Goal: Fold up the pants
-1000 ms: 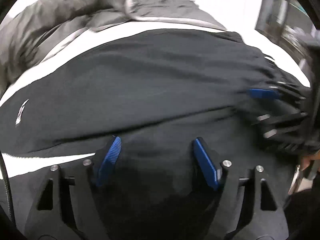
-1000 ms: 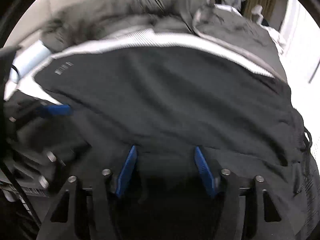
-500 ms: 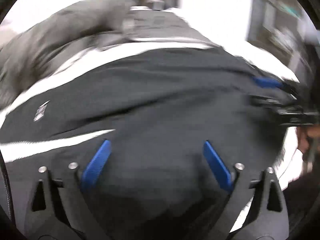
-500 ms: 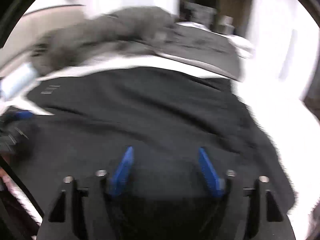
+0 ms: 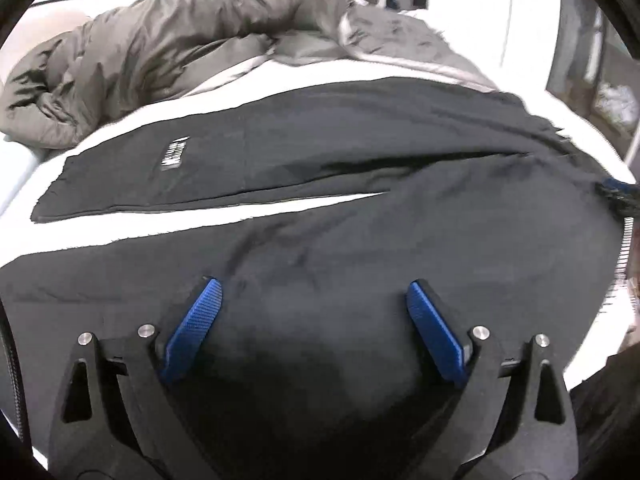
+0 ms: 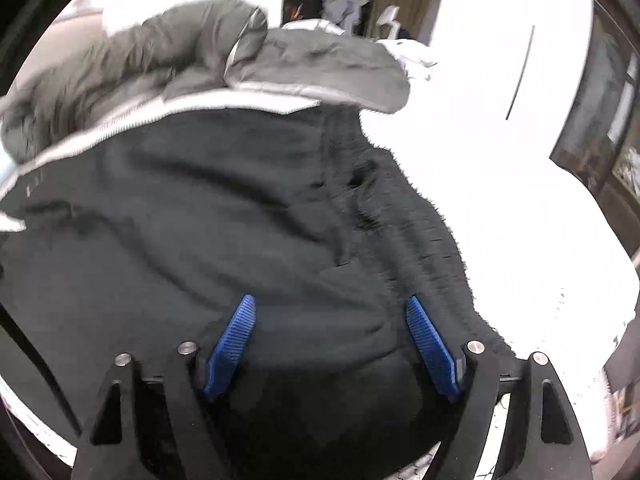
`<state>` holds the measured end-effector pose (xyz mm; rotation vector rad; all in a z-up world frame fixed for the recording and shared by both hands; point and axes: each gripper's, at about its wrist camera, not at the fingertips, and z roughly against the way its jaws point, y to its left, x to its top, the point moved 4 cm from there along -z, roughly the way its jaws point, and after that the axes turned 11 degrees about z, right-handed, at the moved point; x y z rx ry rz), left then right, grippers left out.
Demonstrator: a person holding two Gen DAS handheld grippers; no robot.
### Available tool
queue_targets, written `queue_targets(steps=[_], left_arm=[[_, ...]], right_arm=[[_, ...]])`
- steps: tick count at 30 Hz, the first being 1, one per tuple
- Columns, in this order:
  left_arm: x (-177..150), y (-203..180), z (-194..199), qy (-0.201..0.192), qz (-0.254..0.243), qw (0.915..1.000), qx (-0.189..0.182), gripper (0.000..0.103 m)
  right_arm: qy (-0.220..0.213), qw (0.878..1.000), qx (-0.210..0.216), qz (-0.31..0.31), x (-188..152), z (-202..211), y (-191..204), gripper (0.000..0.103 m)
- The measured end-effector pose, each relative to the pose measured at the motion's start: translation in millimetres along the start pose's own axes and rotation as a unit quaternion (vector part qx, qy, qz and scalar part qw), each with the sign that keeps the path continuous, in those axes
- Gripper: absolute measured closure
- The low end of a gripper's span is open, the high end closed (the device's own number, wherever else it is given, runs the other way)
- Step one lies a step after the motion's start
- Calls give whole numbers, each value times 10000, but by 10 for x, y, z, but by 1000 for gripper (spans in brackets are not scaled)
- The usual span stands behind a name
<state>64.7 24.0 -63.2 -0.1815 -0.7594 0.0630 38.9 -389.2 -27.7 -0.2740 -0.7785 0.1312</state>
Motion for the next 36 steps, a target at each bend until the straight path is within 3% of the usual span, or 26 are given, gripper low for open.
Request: queue_targets(steps=[5, 7, 9, 10, 11, 13, 16, 18, 21, 24, 28, 30, 31, 32, 33, 36], left_arm=[[-274, -725, 17, 198, -421, 9945, -939, 8], [-404, -1008, -24, 178, -838, 9928, -840, 7], [-480, -1074, -3, 161, -1109, 9908, -753, 6], [-473, -1009, 17, 195, -1019, 9916, -769, 6], [-479, -925, 38, 196, -928, 9928, -724, 6], [-448, -596, 102, 143, -773, 9961, -392, 4], [-344, 26, 214, 113, -492, 9987, 60, 4], [-289, 507, 322, 55, -359, 9985, 421, 1], [-241, 1193, 436, -51, -191, 9943, 1044, 0], [-273, 1886, 614, -93, 323, 9924, 1183, 0], [-345, 2555, 859, -253, 725, 9837, 1626, 1], [-360, 2736, 946, -300, 963, 9817, 1618, 2], [-356, 2782, 992, -340, 1021, 9778, 1798, 3], [-331, 2762, 1039, -381, 1092, 9756, 1865, 11], [-288, 2744, 1076, -413, 1160, 9758, 1808, 12], [-132, 2365, 1220, -747, 1158, 9840, 1128, 11]], right_arm=[[-524, 9867, 1296, 832, 94, 427, 1017, 20], [-464, 9760, 1678, 1311, 54, 477, 1439, 19], [-361, 9667, 1483, 2054, -60, 451, 1726, 19], [-407, 9650, 1386, 2189, -112, 450, 1723, 19], [-457, 9659, 1382, 2141, -143, 454, 1633, 19], [-330, 9788, 1191, 1634, -154, 375, 1268, 18], [-72, 9963, 510, 684, -271, 202, 641, 17], [74, 9997, 109, 197, -336, 161, 330, 17], [103, 9999, -47, 78, -334, 168, 306, 17], [107, 9987, -274, 417, -211, 70, 413, 17], [120, 9994, -184, 266, -219, 90, 382, 16], [112, 9994, -181, 284, -256, 98, 299, 16], [110, 9993, -187, 302, -248, 60, 277, 16], [99, 9993, -192, 303, -234, 43, 256, 16], [52, 9995, -170, 271, -210, 69, 253, 16], [-445, 9981, 419, 61, -81, 227, 356, 16]])
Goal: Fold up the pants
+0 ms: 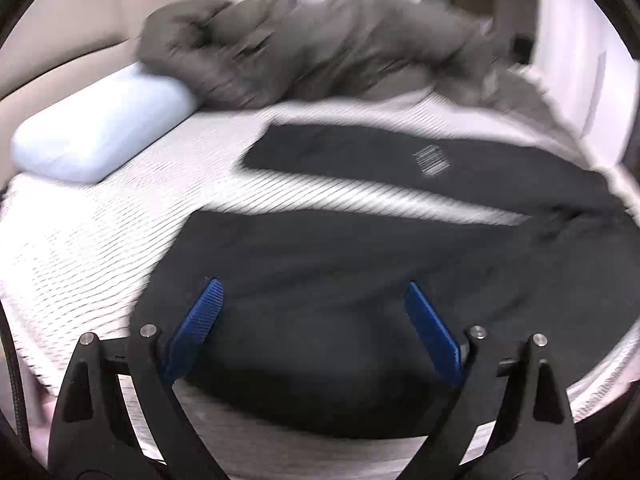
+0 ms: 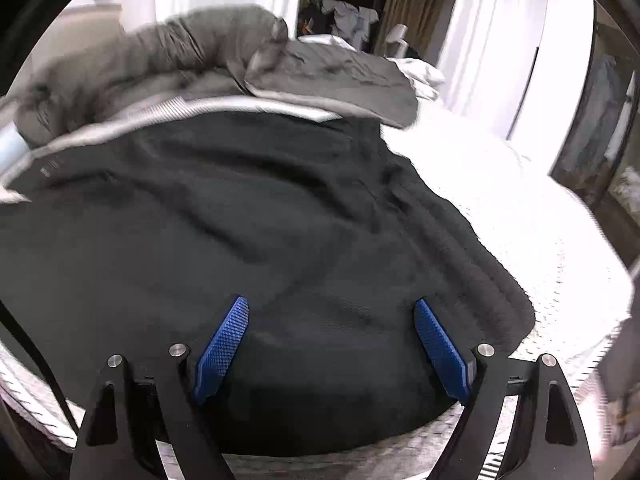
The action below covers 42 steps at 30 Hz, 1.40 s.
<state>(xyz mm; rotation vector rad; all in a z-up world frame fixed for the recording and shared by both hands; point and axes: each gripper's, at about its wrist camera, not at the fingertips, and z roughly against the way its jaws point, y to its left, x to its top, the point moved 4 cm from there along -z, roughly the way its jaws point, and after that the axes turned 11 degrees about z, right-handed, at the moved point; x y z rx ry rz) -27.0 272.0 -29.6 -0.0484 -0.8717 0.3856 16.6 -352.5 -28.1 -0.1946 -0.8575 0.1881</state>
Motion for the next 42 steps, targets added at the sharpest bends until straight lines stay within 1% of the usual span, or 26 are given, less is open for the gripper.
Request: queue_targets(steps=[2, 4, 5, 7, 8, 9, 10, 11, 13, 14, 16, 17, 18, 19, 21, 23, 26, 27, 28, 30, 31, 33, 35, 36, 40, 42], left_arm=[[36, -338, -8, -2, -159, 9994, -305, 8], [28, -733, -135, 213, -364, 9969, -671, 8], [9, -934, -223, 343, -518, 9952, -761, 8], [-69, -1308, -422, 578, -973, 9900, -846, 8], [-109, -1418, -504, 687, -1139, 9876, -838, 8], [-166, -1497, -626, 861, -1315, 9850, -712, 9], [-204, -1506, -702, 959, -1369, 9843, -573, 11], [-234, -1486, -766, 1039, -1355, 9840, -501, 12], [-241, -1307, -815, 1080, -1096, 9870, -460, 12], [-207, -1186, -832, 1072, -900, 9891, -461, 12], [-158, -969, -806, 1042, -629, 9916, -429, 12], [-147, -906, -794, 1005, -633, 9923, -343, 12], [-131, -850, -767, 913, -685, 9934, -149, 11], [-95, -791, -770, 857, -690, 9939, -21, 11], [-78, -642, -700, 771, -487, 9958, -64, 11], [-73, -468, -516, 622, -189, 9979, -27, 11], [-31, -63, -177, 280, 420, 9987, -21, 11], [-33, 129, -40, 110, 686, 9976, 70, 11], [-32, 306, 39, -40, 926, 9956, 172, 11], [-85, 713, 220, -272, 1598, 9861, 367, 11], [-126, 882, 262, -277, 1915, 9805, 336, 11], [-233, 1162, 282, -71, 2549, 9669, 127, 14], [-297, 1319, 253, 55, 2969, 9548, -150, 26], [-326, 1346, 251, 48, 3039, 9524, -241, 27], [-440, 1312, 234, 127, 3287, 9419, -680, 40], [-445, 1234, 191, 180, 3197, 9441, -787, 40]], right_arm=[[-252, 9989, 394, -22, 114, 43, 149, 16], [-273, 9969, 726, 116, 233, -5, 359, 16], [-237, 9958, 849, 249, 291, -44, 476, 16], [-150, 9926, 1015, 652, 418, -157, 759, 16], [-67, 9900, 1075, 909, 482, -231, 915, 16], [44, 9877, 1101, 1110, 524, -311, 1033, 16], [153, 9862, 1095, 1229, 528, -377, 1101, 16], [336, 9847, 1021, 1369, 529, -471, 1139, 16], [646, 9854, 586, 1463, 481, -603, 1055, 16], [740, 9872, 402, 1353, 455, -637, 932, 16], [918, 9927, 8, 787, 388, -673, 506, 16], [995, 9932, -228, 565, 346, -684, 310, 16], [1024, 9929, -456, 409, 304, -684, 141, 16], [1007, 9929, -544, 315, 275, -668, 46, 16], [890, 9952, -397, 76, 227, -586, -82, 16], [763, 9968, -238, -67, 200, -460, -122, 16], [363, 9984, 171, -399, 147, -129, -212, 16], [235, 9981, 249, -518, 131, -19, -269, 16], [119, 9975, 259, -654, 110, 89, -339, 16], [-70, 9957, 179, -910, 58, 283, -493, 16], [-150, 9945, 174, -1027, 23, 358, -567, 16], [-243, 9911, 208, -1292, -61, 486, -717, 16], [-243, 9886, 276, -1462, -149, 552, -812, 16], [-216, 9875, 337, -1522, -200, 560, -851, 16], [-100, 9858, 393, -1629, -382, 572, -887, 16], [-52, 9846, 407, -1697, -475, 573, -897, 16]])
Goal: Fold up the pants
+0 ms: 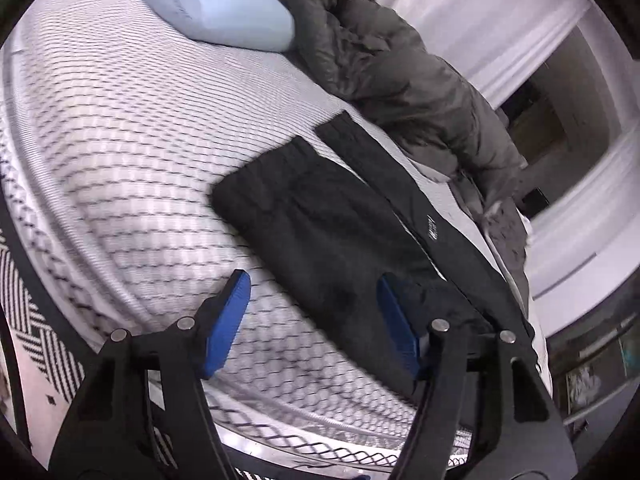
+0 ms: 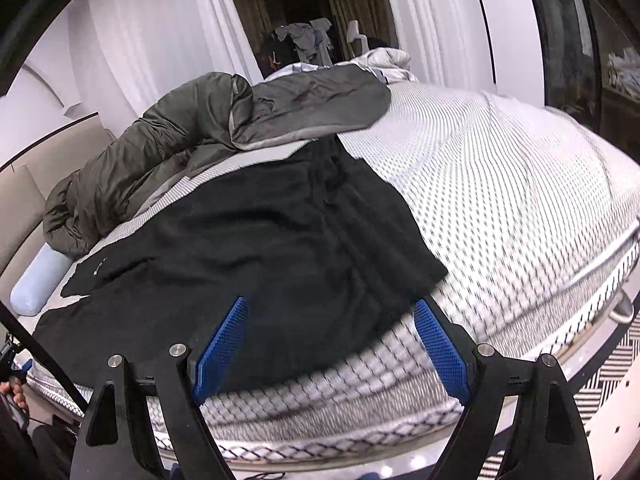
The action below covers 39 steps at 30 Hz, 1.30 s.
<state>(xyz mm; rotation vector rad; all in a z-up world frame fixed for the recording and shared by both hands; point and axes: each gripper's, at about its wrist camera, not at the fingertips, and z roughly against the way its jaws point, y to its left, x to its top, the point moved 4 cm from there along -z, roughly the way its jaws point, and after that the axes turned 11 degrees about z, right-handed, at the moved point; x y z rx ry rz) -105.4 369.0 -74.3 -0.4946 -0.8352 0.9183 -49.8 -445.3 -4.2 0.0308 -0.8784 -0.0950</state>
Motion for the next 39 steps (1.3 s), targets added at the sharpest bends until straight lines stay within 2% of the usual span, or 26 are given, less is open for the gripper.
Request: queue_targets(steps=[3, 4, 5, 7, 8, 12, 14, 16, 18, 20, 21, 22, 25, 29, 33, 36, 39], left_arm=[[20, -64, -236, 92, 61, 9999, -12, 52], [44, -76, -340, 133, 99, 9999, 37, 64], [69, -70, -424, 132, 147, 9995, 226, 83], [105, -120, -504, 46, 260, 9993, 258, 100], [116, -151, -504, -6, 255, 9994, 228, 102], [151, -358, -426, -270, -64, 9995, 167, 102], [170, -426, -381, -292, -146, 9994, 137, 102], [193, -464, -350, -303, -165, 9993, 115, 103], [206, -485, -328, -303, -149, 9994, 111, 103], [211, -487, -326, -305, -154, 9993, 167, 103], [212, -482, -319, -301, -156, 9993, 180, 103], [205, -470, -301, -312, -166, 9992, 192, 103], [170, -407, -228, -343, -174, 9991, 176, 103], [137, -392, -102, -430, -306, 9984, 178, 103], [247, -470, -47, -484, -389, 9980, 109, 103], [425, -665, -122, -534, -483, 9974, 80, 103], [662, -949, -284, -557, -560, 9969, 2, 103]], right_arm=[[53, 10000, 9, -74, -70, -11, -65, 16], [62, 9999, 15, -99, -89, -8, -85, 16], [58, 9999, 16, -132, -108, 0, -108, 16], [38, 9997, 29, -250, -141, 15, -169, 16], [33, 9993, 33, -360, -153, 28, -216, 16], [-25, 9972, 212, -717, -177, 34, -370, 16], [-47, 9946, 536, -883, -165, -27, -412, 17], [-27, 9916, 783, -1026, -126, -153, -431, 27], [258, 9893, 869, -1146, -92, -386, -439, 32], [352, 9879, 854, -1245, -71, -547, -438, 49], [374, 9877, 764, -1313, -73, -576, -449, 68], [317, 9868, 819, -1359, -72, -559, -446, 78], [37, 9853, 931, -1431, -98, -376, -475, 89], [-187, 9893, 754, -1237, -143, -52, -390, 91], [-267, 9908, 818, -1043, -116, 172, -280, 91], [-439, 9908, 803, -1001, 83, 233, -234, 91], [-619, 9918, 695, -875, 501, 172, -117, 91]])
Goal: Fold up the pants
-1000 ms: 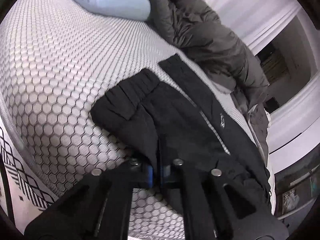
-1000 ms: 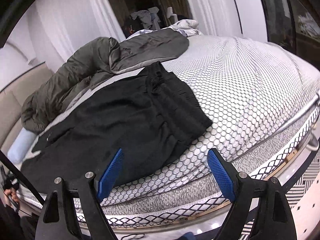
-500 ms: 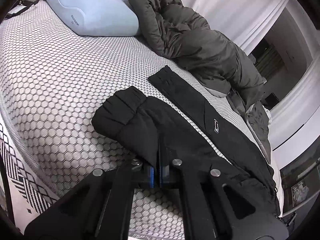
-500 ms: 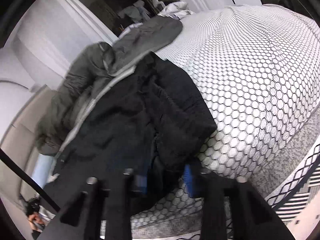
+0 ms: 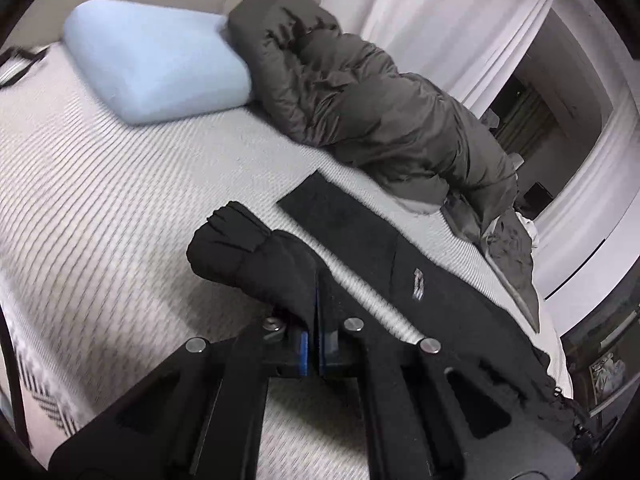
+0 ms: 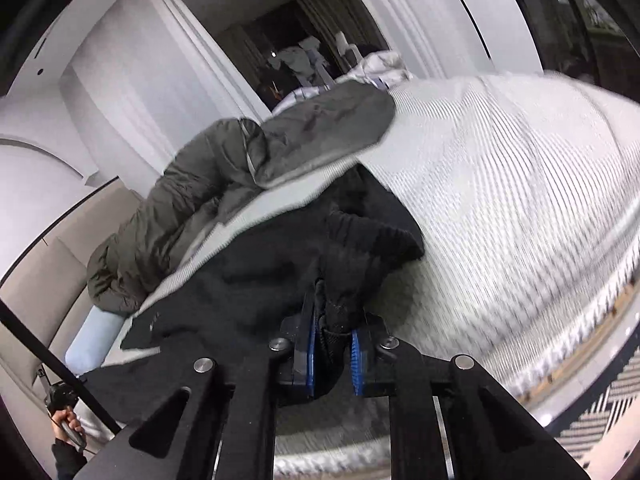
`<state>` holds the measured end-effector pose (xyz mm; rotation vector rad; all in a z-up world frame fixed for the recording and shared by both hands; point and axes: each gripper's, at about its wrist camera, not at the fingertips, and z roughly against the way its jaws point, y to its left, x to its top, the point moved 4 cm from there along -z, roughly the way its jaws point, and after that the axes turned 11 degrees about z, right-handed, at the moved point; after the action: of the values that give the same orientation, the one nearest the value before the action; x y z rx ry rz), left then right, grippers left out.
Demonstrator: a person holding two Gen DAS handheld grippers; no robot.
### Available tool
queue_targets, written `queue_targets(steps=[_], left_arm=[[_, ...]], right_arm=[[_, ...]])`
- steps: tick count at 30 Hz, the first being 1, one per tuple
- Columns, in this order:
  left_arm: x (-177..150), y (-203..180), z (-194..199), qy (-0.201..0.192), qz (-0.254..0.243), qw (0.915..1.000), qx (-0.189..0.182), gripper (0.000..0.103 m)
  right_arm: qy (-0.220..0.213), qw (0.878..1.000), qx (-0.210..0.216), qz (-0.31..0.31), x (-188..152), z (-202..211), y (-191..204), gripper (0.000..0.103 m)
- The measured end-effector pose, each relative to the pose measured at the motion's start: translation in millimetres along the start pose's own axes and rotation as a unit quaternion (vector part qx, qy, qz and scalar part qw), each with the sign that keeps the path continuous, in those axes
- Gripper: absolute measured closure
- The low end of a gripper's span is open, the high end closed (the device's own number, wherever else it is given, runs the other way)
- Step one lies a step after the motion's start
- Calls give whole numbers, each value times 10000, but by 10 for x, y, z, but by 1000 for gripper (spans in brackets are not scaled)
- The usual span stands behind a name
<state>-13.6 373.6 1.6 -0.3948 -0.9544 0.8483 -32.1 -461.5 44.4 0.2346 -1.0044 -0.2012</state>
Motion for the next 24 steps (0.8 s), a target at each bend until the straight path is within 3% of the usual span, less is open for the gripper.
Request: queue_targets(steps=[6, 13, 14, 16, 18, 19, 20, 22, 24], left_arm=[[562, -617, -664, 93, -100, 9998, 144, 103], [1163, -1152, -1909, 394, -29, 9958, 821, 99], [1192, -1176, -2035, 425, -64, 9944, 969, 88], [1199, -1200, -2328, 721, -188, 9913, 1083, 69], [1164, -1198, -2434, 792, -182, 9920, 965, 67], [1118, -1182, -2441, 814, -210, 9921, 929, 61], [1058, -1182, -2438, 855, -277, 9918, 909, 40], [957, -1156, -2335, 758, -418, 9910, 1022, 12], [872, -1103, -2116, 588, -392, 9936, 885, 12]], right_arm=[[-108, 9992, -361, 137, 837, -614, 237, 91], [362, 9958, -791, 295, 1803, -1953, 421, 89], [490, 9949, -799, 381, 1899, -2179, 452, 87], [871, 9909, -929, 428, 1963, -2522, 422, 56], [1100, 9866, -1129, 431, 1961, -2698, 369, 43], [1106, 9858, -1196, 419, 1935, -2701, 334, 42], [1058, 9868, -1157, 412, 1895, -2657, 305, 40], [960, 9884, -1098, 433, 1774, -2520, 260, 20], [837, 9898, -1091, 380, 1602, -2299, 204, 18]])
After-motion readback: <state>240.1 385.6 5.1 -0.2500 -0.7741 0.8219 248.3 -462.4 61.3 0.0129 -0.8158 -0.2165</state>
